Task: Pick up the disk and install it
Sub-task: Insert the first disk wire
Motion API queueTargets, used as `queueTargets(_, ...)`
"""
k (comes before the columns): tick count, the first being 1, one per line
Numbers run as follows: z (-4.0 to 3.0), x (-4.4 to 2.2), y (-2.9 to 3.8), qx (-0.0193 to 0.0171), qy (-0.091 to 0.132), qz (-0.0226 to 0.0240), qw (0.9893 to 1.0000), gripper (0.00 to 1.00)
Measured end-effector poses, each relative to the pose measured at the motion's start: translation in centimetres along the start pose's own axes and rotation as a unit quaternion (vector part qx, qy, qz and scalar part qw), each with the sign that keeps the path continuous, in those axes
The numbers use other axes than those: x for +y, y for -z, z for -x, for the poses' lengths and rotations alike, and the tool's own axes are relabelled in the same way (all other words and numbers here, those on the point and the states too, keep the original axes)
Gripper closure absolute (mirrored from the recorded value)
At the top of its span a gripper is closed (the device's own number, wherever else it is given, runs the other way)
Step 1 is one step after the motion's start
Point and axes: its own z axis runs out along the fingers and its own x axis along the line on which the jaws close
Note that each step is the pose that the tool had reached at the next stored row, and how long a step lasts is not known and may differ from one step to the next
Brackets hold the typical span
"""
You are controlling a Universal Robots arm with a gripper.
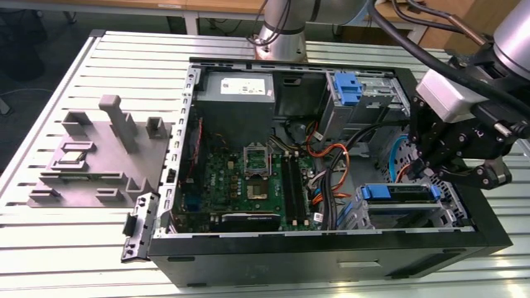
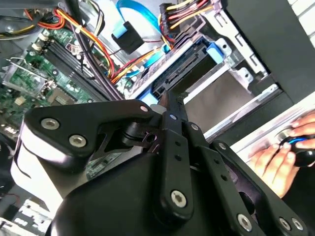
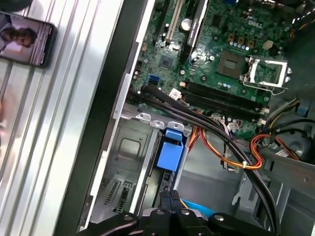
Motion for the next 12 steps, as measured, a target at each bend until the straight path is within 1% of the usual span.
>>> queueTargets(1, 0.0, 0.0, 0.0, 0.0011, 0.003, -0.0038, 1.0, 0.9)
queueTargets(2, 0.0, 0.0, 0.0, 0.0017, 0.007, -0.0062, 1.0, 0.9)
queueTargets(3, -0.01, -0.01, 0.0, 0.002, 0.01, -0.0071, 0.9999, 0.9)
queueTargets(8, 0.01, -0.08, -0.03, 0.0028, 0.021, -0.0067, 0.9997, 0.9)
queueTargets(12, 0.13, -0.39, -0.06, 0.0029, 0.023, -0.0066, 0.9997, 0.9)
